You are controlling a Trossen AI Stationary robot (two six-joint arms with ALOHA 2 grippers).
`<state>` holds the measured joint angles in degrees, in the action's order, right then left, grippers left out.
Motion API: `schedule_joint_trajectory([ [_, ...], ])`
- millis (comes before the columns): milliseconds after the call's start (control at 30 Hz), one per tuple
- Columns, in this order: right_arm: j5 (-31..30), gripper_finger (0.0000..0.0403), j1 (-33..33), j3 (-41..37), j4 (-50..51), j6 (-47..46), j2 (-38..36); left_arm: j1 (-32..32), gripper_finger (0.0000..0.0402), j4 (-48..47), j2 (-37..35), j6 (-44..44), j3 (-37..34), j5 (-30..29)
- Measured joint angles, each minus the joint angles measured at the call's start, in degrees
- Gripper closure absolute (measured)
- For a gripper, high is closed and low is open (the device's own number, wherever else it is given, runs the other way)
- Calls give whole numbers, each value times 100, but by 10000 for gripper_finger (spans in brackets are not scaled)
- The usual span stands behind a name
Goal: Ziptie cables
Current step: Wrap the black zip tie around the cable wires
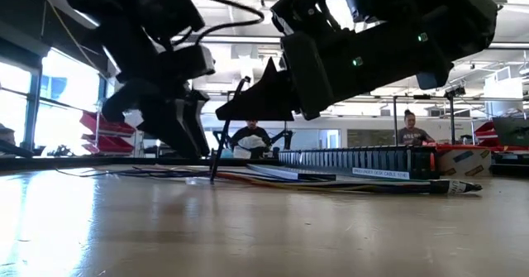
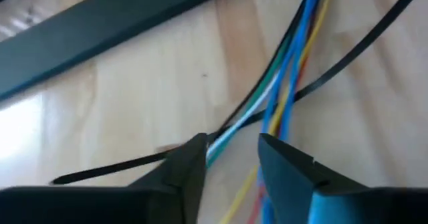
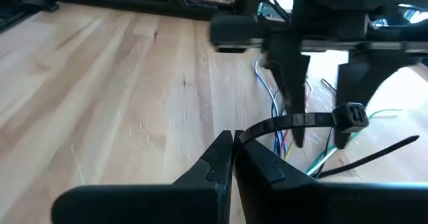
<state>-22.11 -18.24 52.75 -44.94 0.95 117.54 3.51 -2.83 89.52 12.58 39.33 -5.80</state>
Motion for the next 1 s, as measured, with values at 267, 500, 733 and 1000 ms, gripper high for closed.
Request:
schedule_joint_trajectory([
  [267,0,403,31,0,17,-97,0,-767,235,-353,73,409,2,812],
  [500,7,403,103,0,13,-99,0,-1355,248,-326,475,658,26,1629],
  [733,310,403,103,0,15,-197,0,-1578,267,-588,744,46,50,3179],
  [1000,453,403,130,32,13,-162,186,-846,299,-821,719,-961,9,4145],
])
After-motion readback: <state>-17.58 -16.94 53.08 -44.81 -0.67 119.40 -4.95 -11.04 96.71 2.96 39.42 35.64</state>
